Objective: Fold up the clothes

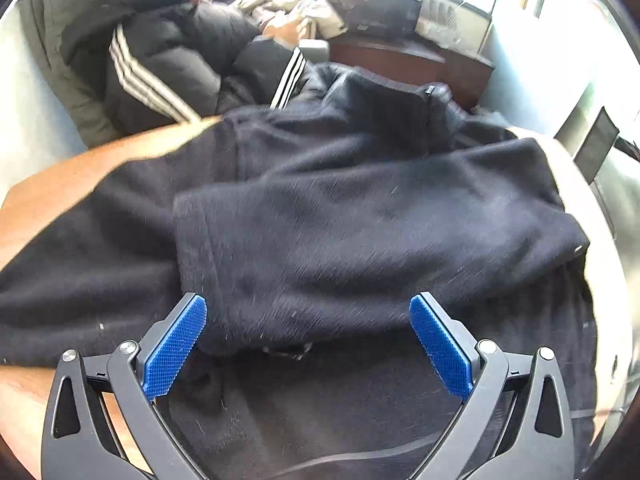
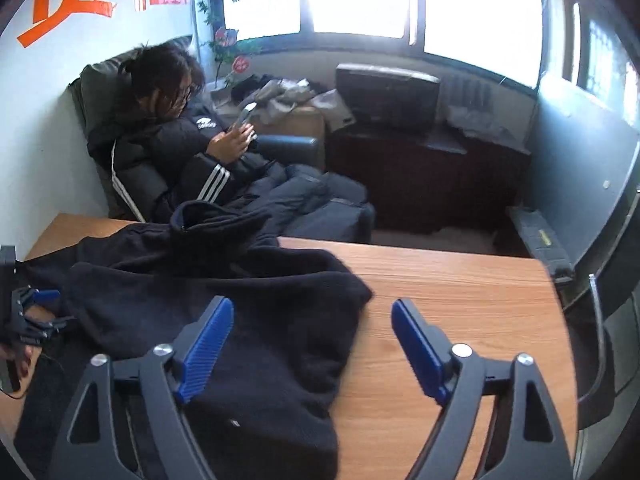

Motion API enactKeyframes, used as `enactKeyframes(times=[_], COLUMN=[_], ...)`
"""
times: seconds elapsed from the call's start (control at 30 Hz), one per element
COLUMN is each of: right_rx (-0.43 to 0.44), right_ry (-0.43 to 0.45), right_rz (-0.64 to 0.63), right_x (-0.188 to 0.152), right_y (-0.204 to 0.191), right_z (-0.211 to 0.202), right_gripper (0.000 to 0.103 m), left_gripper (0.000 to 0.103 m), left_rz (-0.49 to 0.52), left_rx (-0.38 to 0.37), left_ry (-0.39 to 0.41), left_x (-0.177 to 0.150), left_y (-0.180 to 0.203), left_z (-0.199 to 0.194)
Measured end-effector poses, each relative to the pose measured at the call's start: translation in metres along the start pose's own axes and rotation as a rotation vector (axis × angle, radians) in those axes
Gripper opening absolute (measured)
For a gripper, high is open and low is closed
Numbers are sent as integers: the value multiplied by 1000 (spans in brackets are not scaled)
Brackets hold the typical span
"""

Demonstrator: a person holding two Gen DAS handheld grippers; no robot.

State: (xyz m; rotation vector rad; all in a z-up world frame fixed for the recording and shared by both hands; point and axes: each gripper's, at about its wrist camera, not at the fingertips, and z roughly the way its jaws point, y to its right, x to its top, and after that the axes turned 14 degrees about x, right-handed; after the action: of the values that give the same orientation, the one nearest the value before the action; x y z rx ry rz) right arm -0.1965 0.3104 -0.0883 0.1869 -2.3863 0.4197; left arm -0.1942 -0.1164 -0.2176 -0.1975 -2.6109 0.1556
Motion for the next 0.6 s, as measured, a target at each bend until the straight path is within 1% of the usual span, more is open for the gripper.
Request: enactKeyframes(times=[0.03,0.07,0.1,0.17,0.23,0.27,0.33,0.43,0.53,0.57,0.6], right_rx=[26,52,54,55,20,4,-27,-85,-155,-178,-175], right_ry=[-72,-145,-206,-328,-414,-415,-411,-415,-427,-431,-427], right_rz=[12,25,38,64,54,52,48,81,35,15,-15], right_x=[3,6,-2,-21,-44,-48,-54,-55,-53,-53,-51], right_y=[-4,-9,-10,-11,-11,-8,-3,17,16,13,5], right_z=[33,66,89,133,155,156,157,154,155,156,155], right_gripper=[49,23,17,16,16,13,13,13,13,15,22], left_gripper=[103,103,103,103,103,103,103,103,103,103,103], left_rz=[0,-2,-2,2,5,-6,-36,-88,-161,-189,-210], left_rx=[8,12,24,52,78,85,99,149,161,161,167], left_ry=[-18,-25,-26,-25,-24,-28,-31,37,76,85,90], left_x=[-5,-9,-13,-21,-29,-30,-30,-26,-23,-24,-27], left_y=[2,4,6,10,14,14,11,0,-19,-27,-32], left_z=[6,9,11,14,9,7,-2,-31,-62,-73,-83])
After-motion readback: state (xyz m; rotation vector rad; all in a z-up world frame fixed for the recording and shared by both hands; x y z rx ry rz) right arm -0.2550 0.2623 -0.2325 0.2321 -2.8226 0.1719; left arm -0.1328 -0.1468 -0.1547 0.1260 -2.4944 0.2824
